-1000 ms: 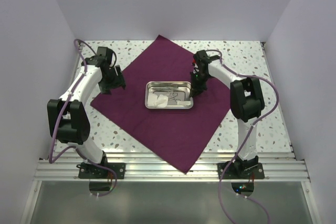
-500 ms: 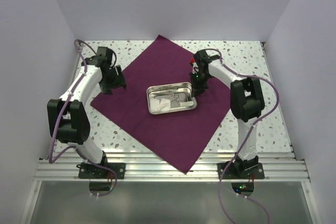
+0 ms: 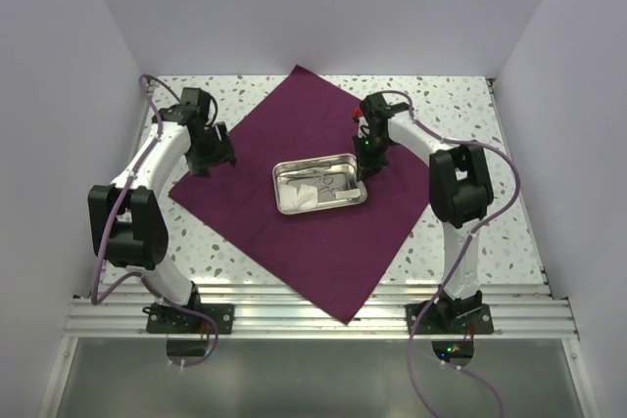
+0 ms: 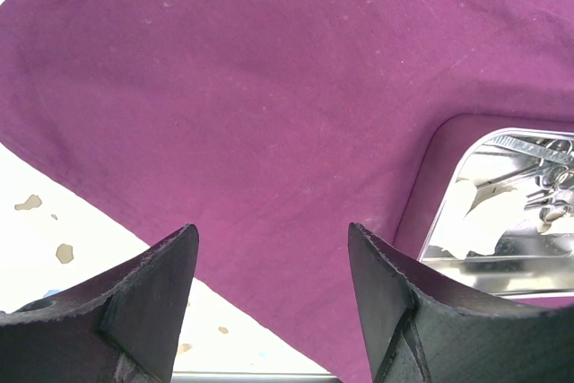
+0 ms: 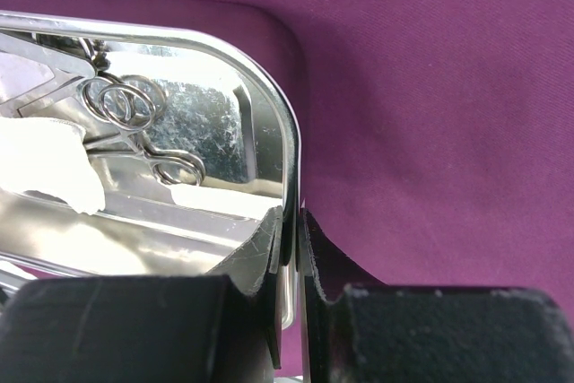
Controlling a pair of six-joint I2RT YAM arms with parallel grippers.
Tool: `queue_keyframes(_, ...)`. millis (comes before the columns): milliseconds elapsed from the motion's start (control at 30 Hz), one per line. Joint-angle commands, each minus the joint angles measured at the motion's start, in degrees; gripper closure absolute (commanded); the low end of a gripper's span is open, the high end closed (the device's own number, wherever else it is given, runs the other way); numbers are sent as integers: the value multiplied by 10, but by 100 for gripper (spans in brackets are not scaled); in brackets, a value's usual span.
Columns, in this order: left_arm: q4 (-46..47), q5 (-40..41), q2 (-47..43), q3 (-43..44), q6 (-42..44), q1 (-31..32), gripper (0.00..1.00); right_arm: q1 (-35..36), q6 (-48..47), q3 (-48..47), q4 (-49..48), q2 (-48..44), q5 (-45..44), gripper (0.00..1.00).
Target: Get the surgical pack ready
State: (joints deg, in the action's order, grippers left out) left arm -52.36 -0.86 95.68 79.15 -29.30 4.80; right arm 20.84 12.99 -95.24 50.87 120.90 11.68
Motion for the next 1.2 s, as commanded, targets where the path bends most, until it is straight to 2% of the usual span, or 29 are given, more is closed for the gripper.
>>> queue_keyframes(0, 6, -7, -21, 3, 8, -2, 28, 15, -6, -16, -1, 9, 1, 100)
queue_keyframes(1100, 11, -10, -33, -13, 15, -3, 28, 19, 12, -28, 12, 5, -62, 100)
queue_keyframes(1167, 15, -13, -36, -15, 17, -3, 28, 18, 11, -32, 18, 5, -65, 92)
